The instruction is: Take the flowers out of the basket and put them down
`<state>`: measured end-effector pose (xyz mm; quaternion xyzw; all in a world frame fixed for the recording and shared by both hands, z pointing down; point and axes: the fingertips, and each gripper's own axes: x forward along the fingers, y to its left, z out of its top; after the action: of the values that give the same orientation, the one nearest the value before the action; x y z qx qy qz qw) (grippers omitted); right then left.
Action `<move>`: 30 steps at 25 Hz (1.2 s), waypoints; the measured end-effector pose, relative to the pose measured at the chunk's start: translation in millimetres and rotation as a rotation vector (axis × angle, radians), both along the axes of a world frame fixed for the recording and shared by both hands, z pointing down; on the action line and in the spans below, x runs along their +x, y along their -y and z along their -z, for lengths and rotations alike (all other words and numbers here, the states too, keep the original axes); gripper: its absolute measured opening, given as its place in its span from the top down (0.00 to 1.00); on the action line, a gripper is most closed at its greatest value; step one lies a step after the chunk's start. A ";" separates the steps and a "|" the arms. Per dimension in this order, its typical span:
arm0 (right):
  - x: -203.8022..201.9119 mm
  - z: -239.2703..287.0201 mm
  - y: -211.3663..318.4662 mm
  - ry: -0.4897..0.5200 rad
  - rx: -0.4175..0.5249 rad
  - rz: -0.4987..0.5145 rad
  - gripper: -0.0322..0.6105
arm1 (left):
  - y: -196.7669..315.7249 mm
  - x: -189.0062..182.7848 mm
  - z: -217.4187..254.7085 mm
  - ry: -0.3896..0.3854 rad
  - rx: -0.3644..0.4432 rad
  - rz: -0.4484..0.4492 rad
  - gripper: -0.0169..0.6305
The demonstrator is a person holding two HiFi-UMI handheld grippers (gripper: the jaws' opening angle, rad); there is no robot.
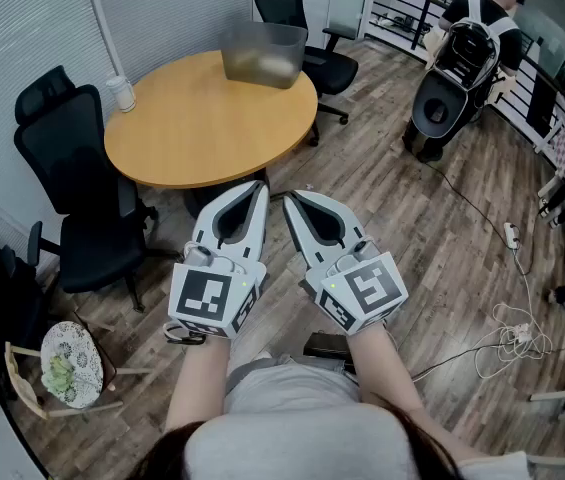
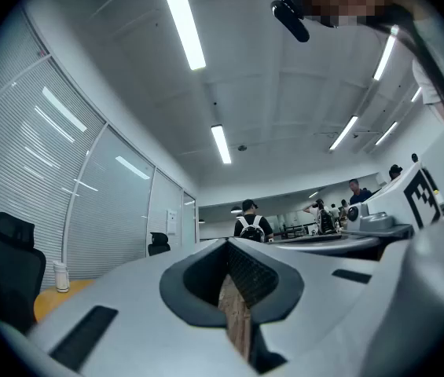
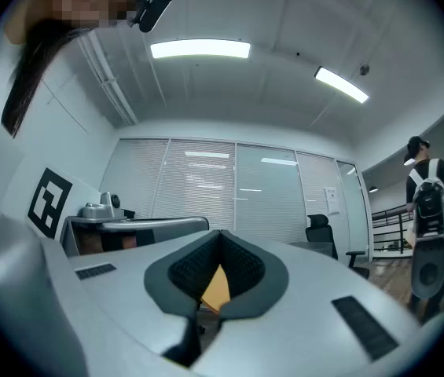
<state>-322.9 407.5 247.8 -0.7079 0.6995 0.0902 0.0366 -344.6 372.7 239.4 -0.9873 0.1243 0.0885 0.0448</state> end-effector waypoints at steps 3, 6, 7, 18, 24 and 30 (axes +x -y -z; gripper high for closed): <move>-6.5 -1.9 7.7 0.001 0.002 -0.003 0.91 | 6.1 -5.7 -1.7 0.001 0.001 -0.006 0.97; -13.8 -4.0 18.3 0.006 0.002 -0.008 0.91 | 16.2 -13.1 -3.8 0.000 -0.003 -0.012 0.97; -16.6 -5.0 22.0 0.007 0.001 -0.010 0.91 | 20.5 -16.0 -4.8 -0.002 -0.007 -0.012 0.97; -14.3 -14.5 45.7 0.035 -0.007 -0.020 0.91 | 49.6 -19.1 -16.2 -0.006 -0.051 -0.008 0.97; -9.2 -11.4 62.4 0.028 0.017 0.034 0.91 | 71.0 -10.6 -19.1 -0.005 -0.061 0.029 0.97; 11.3 -23.8 87.1 0.039 0.020 0.084 0.91 | 98.2 14.1 -29.7 0.007 -0.075 0.049 0.97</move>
<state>-311.7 320.4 271.6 -0.6793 0.7267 0.0817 0.0613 -330.4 274.5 269.1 -0.9852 0.1517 0.0791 0.0105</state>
